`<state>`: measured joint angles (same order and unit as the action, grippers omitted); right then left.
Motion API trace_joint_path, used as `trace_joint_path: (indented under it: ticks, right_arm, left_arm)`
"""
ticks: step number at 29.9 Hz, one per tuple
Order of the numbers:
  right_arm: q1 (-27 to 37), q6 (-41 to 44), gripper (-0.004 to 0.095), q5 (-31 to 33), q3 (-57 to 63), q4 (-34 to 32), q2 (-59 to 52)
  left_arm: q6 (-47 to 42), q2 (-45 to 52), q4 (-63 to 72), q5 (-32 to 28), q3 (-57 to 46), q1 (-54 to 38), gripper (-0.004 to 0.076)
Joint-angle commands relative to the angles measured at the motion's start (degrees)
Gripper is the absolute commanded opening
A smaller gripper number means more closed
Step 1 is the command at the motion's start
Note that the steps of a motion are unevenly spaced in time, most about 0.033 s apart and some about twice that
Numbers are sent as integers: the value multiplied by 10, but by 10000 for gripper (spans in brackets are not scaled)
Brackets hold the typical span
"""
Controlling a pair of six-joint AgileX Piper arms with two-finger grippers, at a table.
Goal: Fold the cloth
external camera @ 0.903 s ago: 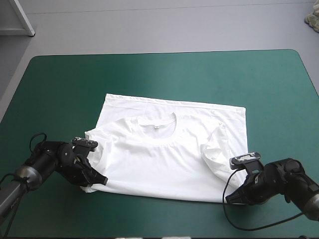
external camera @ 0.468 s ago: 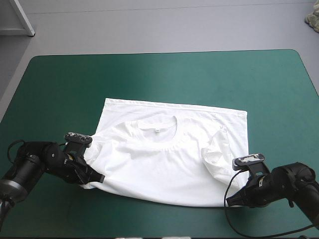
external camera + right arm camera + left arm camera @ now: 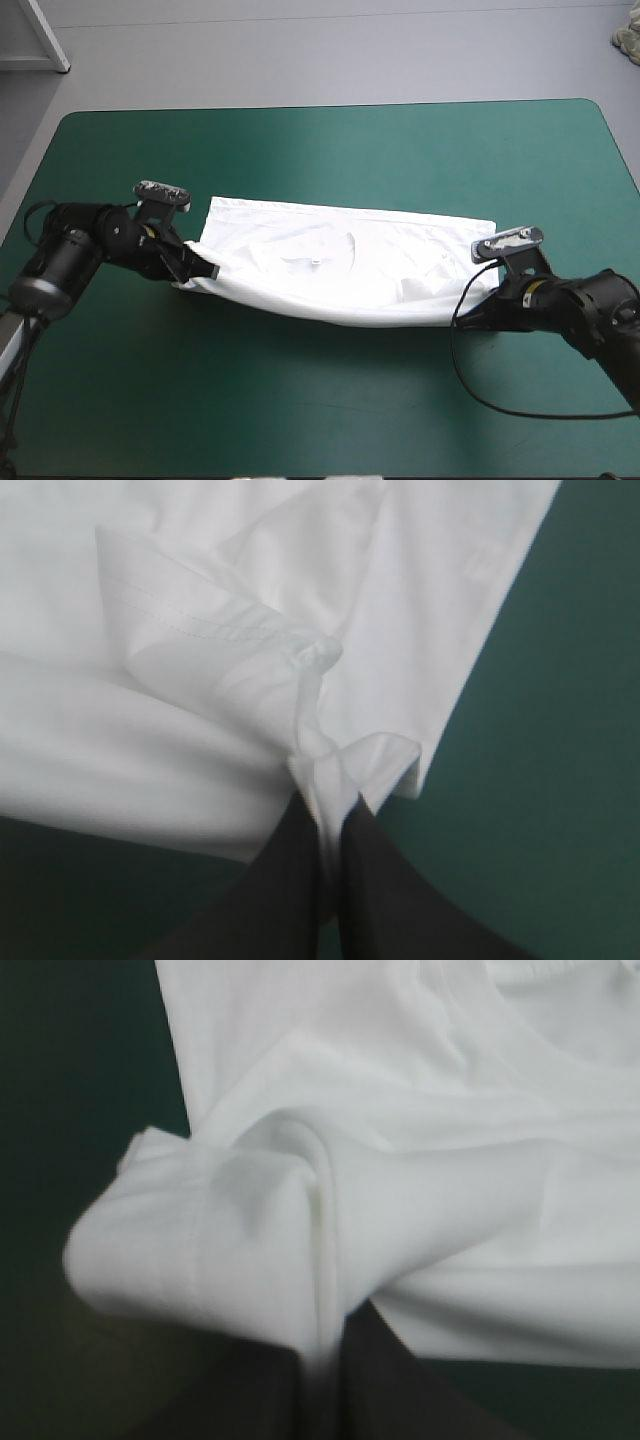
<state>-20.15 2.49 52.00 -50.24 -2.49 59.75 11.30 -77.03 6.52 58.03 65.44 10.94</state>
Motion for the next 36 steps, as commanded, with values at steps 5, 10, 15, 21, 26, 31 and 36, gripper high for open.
trace_joint_path:
  ticks: [5, 10, 15, 21, 26, 31, 36]
  right_arm:
    - [8, 39, -17, -45, -129, -112, 107]
    - [48, 38, -17, -75, -208, -110, 182]
    - [82, 32, -17, -76, -273, -109, 243]
    - [90, 24, -17, -98, -316, -91, 306]
    - [90, 24, -17, -147, -322, -84, 357]
    - [92, 47, 6, -184, -325, -80, 392]
    - [106, 63, 308, -214, -326, -83, 397]
  left_arm:
    - [-2, -99, -1, -20, 175, 2, 19]
    - [0, -158, -9, -17, 263, 2, 19]
    - [0, -209, -17, -15, 322, 2, 19]
    - [2, -265, -16, -56, 333, 2, 19]
    - [2, -307, -15, -109, 333, 2, 19]
    - [2, -336, -20, -138, 333, 2, 27]
    - [2, -341, -27, -177, 333, 2, 209]
